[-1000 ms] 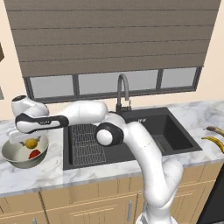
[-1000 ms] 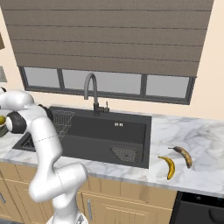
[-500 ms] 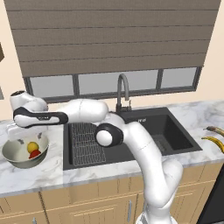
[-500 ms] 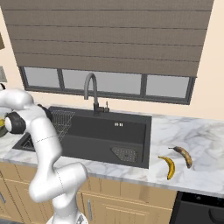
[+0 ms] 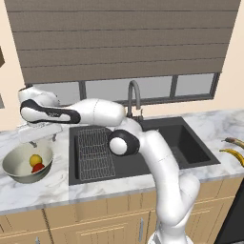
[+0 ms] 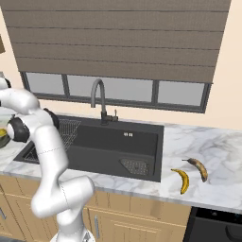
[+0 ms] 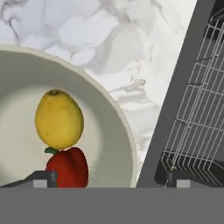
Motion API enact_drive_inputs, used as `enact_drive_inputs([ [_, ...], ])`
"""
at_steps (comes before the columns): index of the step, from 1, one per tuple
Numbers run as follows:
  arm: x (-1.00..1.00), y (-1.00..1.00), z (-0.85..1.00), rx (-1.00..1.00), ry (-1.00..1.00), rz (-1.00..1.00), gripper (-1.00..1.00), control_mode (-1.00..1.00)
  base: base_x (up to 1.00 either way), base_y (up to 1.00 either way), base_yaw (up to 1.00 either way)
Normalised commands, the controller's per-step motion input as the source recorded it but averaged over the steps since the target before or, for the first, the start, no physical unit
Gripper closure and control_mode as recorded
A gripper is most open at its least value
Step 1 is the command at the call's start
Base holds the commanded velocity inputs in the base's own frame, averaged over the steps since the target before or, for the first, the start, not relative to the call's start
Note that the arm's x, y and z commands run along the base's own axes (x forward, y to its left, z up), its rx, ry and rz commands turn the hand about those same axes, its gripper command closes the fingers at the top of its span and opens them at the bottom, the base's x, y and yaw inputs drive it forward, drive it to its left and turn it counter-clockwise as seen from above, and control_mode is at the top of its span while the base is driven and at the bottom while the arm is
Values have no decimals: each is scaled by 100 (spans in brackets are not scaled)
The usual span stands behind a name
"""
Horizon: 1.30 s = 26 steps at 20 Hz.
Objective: There is a mixed pile of frozen fruits and vegetables on the counter. Locate all the frozen vegetables and place the items in a bowl on the counter. Take all the frozen fruits and defrost them in a running sink.
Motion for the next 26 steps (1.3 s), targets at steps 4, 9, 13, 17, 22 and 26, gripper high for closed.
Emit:
enact_drive_inputs([
  [4, -6, -89, 35, -3, 8, -4, -100, -100, 0, 0, 0],
  [9, -12, -88, 42, -9, 7, -1, -100, -100, 0, 0, 0],
  [13, -15, -75, -4, -10, 13, 5, -100, -100, 0, 0, 0],
  [17, -44, -61, -40, -7, 15, 17, -100, -100, 0, 0, 0],
  [22, -47, -52, -47, -8, 19, 14, -100, -100, 0, 0, 0],
  [26, -26, -90, -10, 5, 1, 3, -100, -100, 0, 0, 0],
])
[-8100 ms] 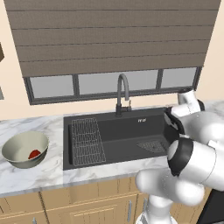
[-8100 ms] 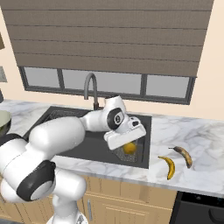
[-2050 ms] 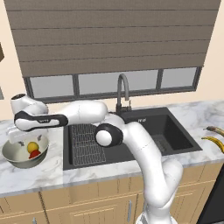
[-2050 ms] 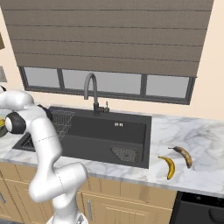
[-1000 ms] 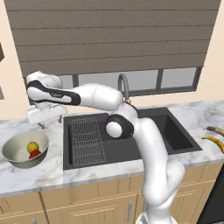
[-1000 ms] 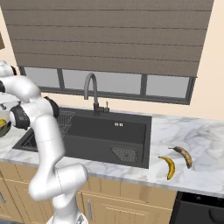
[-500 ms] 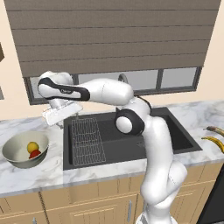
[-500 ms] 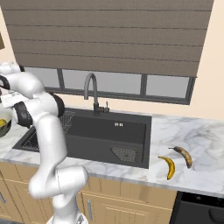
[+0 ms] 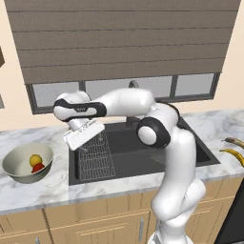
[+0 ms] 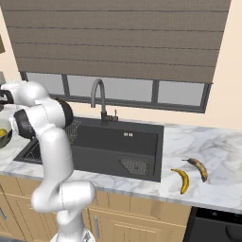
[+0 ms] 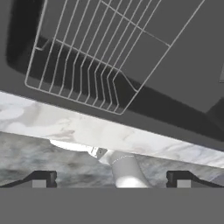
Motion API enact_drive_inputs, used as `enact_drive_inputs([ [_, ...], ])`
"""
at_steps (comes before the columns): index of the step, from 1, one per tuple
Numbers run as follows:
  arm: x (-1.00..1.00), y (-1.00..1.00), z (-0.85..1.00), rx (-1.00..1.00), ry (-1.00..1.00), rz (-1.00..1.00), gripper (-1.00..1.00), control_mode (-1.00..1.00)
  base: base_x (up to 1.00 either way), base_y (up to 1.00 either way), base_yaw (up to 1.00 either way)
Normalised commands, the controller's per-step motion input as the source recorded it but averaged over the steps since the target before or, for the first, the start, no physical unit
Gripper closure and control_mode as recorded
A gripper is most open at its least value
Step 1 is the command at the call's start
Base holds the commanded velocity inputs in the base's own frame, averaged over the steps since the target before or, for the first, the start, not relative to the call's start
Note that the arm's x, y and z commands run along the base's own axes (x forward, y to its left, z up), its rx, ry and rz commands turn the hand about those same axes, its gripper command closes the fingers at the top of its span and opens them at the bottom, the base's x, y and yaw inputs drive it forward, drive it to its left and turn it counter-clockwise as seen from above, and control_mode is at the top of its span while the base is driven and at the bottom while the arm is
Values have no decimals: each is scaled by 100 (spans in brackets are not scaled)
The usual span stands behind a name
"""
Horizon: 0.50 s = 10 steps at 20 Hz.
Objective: There is a mixed pile of frozen fruits and vegetables on the counter. Locate all the frozen vegetables and place the items in a bowl on the counter. Take all the frozen fruits and defrost them in a running sink.
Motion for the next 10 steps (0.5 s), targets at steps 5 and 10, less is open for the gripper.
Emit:
enact_drive_inputs([
  [5, -47, -93, 21, 19, -1, 1, -100, -100, 0, 0, 0],
  [10, -23, -81, 4, 23, -7, -5, -100, -100, 0, 0, 0],
])
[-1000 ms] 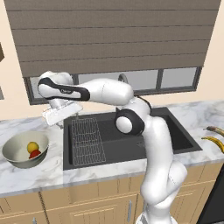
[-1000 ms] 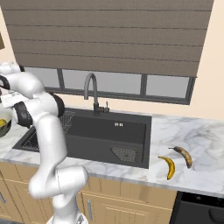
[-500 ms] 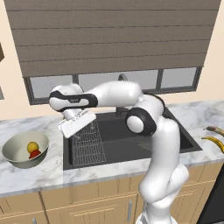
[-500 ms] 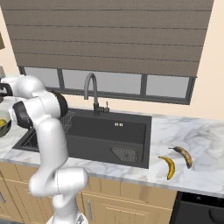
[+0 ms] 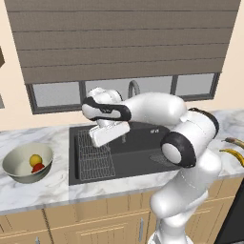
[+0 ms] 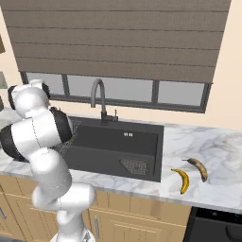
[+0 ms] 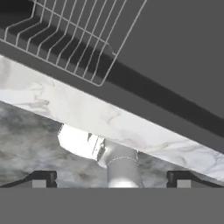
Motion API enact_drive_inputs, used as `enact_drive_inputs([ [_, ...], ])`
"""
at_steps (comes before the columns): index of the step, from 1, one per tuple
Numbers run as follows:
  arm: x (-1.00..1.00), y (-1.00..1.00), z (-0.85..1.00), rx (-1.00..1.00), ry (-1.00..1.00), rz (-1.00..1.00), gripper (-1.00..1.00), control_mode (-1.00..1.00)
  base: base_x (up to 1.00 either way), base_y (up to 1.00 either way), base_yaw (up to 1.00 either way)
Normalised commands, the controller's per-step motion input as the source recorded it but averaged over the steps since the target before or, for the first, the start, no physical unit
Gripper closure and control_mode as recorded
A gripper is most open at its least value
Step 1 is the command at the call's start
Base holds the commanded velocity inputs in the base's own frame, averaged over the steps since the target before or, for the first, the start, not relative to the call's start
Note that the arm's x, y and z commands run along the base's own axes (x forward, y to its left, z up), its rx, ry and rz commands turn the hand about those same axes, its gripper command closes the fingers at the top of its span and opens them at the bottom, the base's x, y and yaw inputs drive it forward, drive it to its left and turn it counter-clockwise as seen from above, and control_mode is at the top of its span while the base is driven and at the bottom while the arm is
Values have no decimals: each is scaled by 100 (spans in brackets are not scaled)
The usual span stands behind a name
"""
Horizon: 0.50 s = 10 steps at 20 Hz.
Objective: There is a mixed pile of frozen fruits and vegetables on the counter. Locate all the frozen vegetables and place the items in a bowl on the counter. Take all the frozen fruits and defrost them in a running sink.
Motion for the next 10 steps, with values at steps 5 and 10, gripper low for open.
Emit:
enact_drive_inputs([
  [5, 0, -65, -11, 5, 0, -14, -100, -100, 0, 0, 0],
  [10, 18, -46, -12, 0, -1, 15, -100, -100, 0, 0, 0],
])
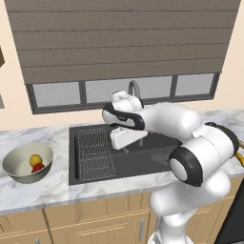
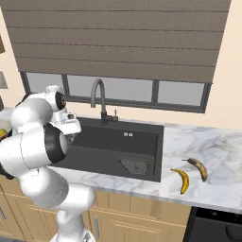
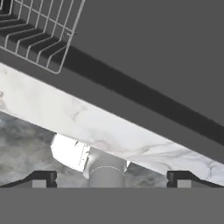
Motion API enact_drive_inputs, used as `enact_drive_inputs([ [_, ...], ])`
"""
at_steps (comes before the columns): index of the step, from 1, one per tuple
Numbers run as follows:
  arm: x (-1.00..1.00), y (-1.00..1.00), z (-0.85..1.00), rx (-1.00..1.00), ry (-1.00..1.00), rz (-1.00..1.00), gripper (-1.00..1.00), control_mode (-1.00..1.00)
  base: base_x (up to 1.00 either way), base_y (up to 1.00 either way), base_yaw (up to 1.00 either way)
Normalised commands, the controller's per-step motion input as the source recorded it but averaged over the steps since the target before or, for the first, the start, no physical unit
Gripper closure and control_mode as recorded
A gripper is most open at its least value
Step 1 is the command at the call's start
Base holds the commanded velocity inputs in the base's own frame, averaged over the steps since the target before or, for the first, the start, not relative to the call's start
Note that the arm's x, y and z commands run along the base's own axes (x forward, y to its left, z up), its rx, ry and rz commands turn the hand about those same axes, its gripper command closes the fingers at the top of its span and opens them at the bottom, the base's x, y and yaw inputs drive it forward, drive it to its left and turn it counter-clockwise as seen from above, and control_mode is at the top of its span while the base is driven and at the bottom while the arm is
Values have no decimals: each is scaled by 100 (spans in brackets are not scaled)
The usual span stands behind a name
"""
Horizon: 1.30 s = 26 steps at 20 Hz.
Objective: There is a mixed pile of frozen fruits and vegetables on the counter. Locate all the frozen vegetables and place the items in a bowl on the counter. Take all the frozen fruits and defrost them in a running sink.
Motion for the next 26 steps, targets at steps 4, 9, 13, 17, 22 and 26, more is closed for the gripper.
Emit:
enact_drive_inputs([
  [4, 10, -50, 0, 1, 0, 9, -100, -100, 0, 0, 0],
  [9, -16, -53, 6, 15, -7, -6, -100, -100, 0, 0, 0],
  [13, -4, -55, 12, 23, -14, -2, -100, -100, 0, 0, 0],
  [17, 4, -74, 0, 16, -18, -9, -100, -100, 0, 0, 0],
  [22, 19, -42, -24, 1, 7, -27, -100, -100, 0, 0, 0],
  [26, 23, -53, -9, 1, 5, -22, -100, -100, 0, 0, 0],
])
